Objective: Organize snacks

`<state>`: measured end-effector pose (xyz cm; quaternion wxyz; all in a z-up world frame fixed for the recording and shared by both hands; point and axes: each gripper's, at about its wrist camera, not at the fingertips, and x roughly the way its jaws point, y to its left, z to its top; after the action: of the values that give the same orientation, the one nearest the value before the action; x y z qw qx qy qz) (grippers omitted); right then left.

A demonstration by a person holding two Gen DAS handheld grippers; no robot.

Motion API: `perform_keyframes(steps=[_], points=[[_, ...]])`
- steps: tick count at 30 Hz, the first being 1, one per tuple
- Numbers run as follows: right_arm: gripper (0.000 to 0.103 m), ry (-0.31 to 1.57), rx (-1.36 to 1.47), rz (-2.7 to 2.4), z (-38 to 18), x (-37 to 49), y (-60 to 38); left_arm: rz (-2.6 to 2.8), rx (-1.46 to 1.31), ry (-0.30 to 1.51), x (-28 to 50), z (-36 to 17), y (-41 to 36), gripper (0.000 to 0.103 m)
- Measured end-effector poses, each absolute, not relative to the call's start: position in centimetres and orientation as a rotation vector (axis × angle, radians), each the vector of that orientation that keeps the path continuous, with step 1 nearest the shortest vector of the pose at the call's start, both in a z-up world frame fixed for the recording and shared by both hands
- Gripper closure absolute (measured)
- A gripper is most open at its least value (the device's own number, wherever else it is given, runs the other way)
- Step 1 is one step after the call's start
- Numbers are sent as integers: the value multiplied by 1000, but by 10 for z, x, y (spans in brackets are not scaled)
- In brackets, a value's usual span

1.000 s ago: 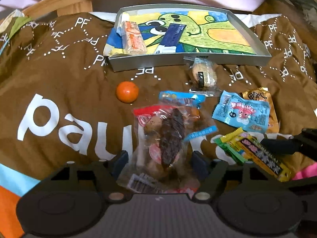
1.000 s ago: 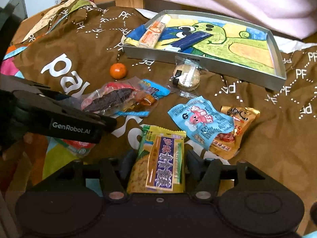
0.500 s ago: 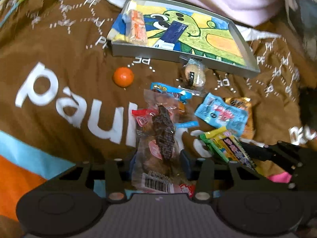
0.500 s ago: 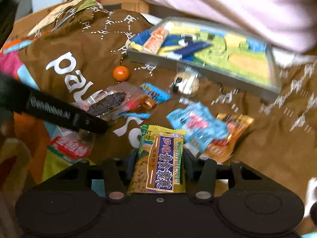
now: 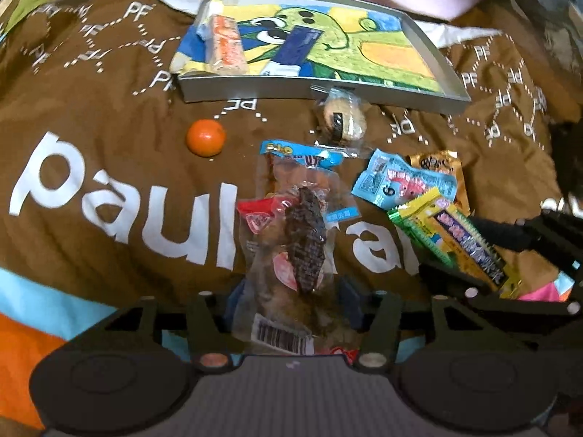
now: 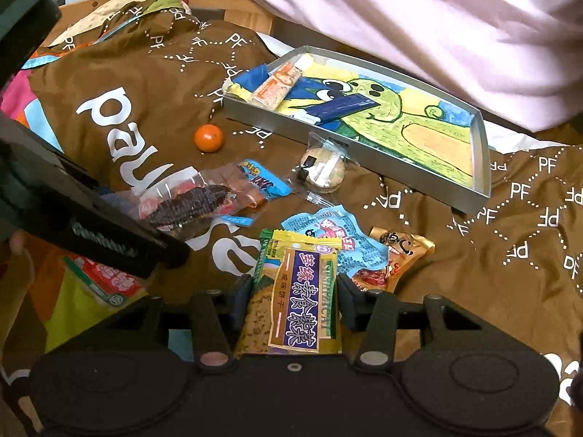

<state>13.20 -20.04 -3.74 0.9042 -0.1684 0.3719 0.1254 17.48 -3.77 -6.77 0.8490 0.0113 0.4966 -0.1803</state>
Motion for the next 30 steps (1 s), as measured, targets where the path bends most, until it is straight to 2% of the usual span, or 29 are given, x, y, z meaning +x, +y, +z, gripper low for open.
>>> perform_keyframes(steps=[6, 9, 21, 30], points=[[52, 756, -335, 254, -34, 131, -202, -383, 34, 1032, 168, -61, -38, 58], [52, 743, -333, 255, -32, 129, -202, -392, -15, 1045, 167, -56, -34, 60], [52, 689, -290, 220, -18, 132, -217, -484, -354, 1091, 175, -46, -5, 61], [52, 651, -283, 203, -8, 132, -225, -567, -505, 1137, 175, -45, 1, 61]])
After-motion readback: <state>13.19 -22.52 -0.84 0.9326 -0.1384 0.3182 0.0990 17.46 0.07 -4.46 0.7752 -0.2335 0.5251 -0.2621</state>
